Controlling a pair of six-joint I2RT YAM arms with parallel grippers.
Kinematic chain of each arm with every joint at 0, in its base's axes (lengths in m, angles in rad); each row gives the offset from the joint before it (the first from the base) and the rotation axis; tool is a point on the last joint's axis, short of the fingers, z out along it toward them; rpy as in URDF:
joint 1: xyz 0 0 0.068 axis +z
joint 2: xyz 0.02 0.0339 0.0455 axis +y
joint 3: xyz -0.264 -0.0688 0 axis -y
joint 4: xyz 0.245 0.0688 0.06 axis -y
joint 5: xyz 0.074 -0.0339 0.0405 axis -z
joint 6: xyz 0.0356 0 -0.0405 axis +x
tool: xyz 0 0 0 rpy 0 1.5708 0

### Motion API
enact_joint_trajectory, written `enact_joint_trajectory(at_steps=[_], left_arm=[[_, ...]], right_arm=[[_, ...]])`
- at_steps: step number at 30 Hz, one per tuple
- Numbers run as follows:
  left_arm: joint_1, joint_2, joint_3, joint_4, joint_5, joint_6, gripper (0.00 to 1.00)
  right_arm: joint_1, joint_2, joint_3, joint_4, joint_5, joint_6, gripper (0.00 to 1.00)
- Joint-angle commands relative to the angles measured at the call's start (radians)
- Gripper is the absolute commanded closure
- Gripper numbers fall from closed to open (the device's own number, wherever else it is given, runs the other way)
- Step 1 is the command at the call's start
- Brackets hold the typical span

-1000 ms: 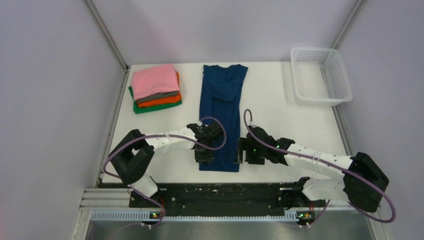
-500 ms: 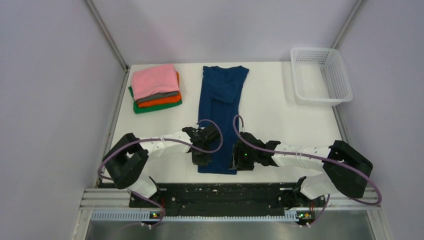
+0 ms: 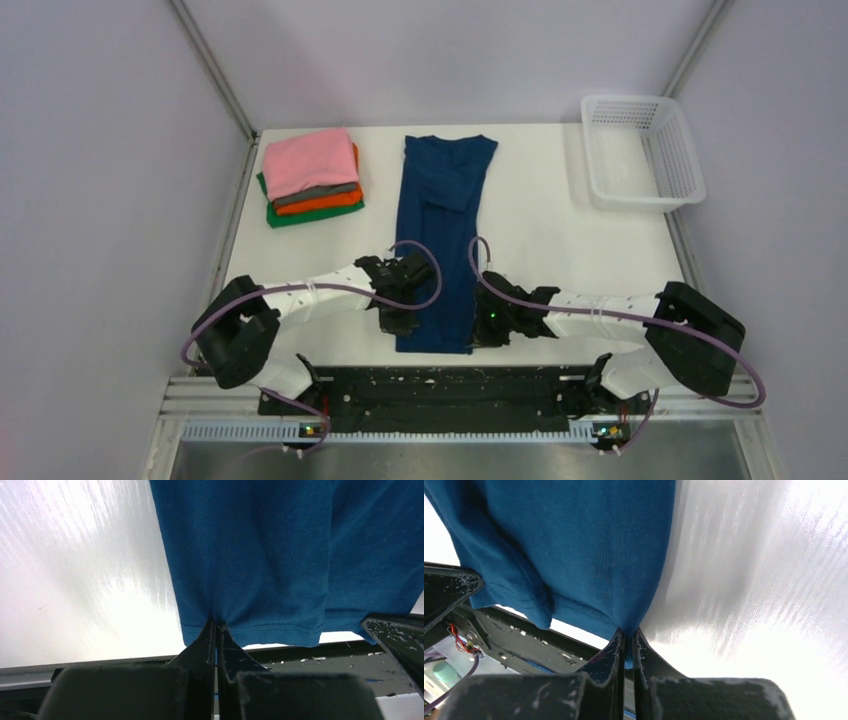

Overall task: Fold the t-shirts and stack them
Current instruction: Grab the bottom of the folded rectangular tshirt with both arms, then fold the folded rectangular tshirt in 1/3 of the way

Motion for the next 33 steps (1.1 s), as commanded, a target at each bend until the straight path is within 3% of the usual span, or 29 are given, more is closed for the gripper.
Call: enact_joint_trajectory(at_steps=[1,7,14,20,25,28,33], left_arm=[[0.001,-0.058,-0.021,-0.104,-0.014,0.015,1.0],[0.001,-0.101,-0.067,-0.149,-0.016,0.014,1.0],[-0.001,-0.145,-0.161,-0.07,0.109,-0.029,1.0],[-0.012,-0.36,-0.241,-0.067,0.173,-0.118,1.0],[-0.014,-0.466,-0.248,-0.065,0.189,-0.143,1.0],[-0.014,-0.453,-0.202,-0.085,0.157,-0.129,1.0],[0.008,-0.382,-0.054,-0.08,-0.038,-0.087,1.0]], right_arm=[[0.014,-0.032,-0.036,-0.095,0.033,0.004,0.99],[0.013,-0.059,-0.04,-0.11,0.022,-0.002,1.0],[0.047,-0.096,-0.059,-0.096,-0.053,0.005,1.0],[0.146,-0.183,-0.064,-0.134,-0.07,0.075,1.0],[0.153,-0.276,-0.041,-0.149,-0.052,0.091,1.0],[0.15,-0.293,-0.011,-0.151,-0.028,0.087,1.0],[0.056,-0.288,0.009,-0.15,-0.001,0.049,1.0]])
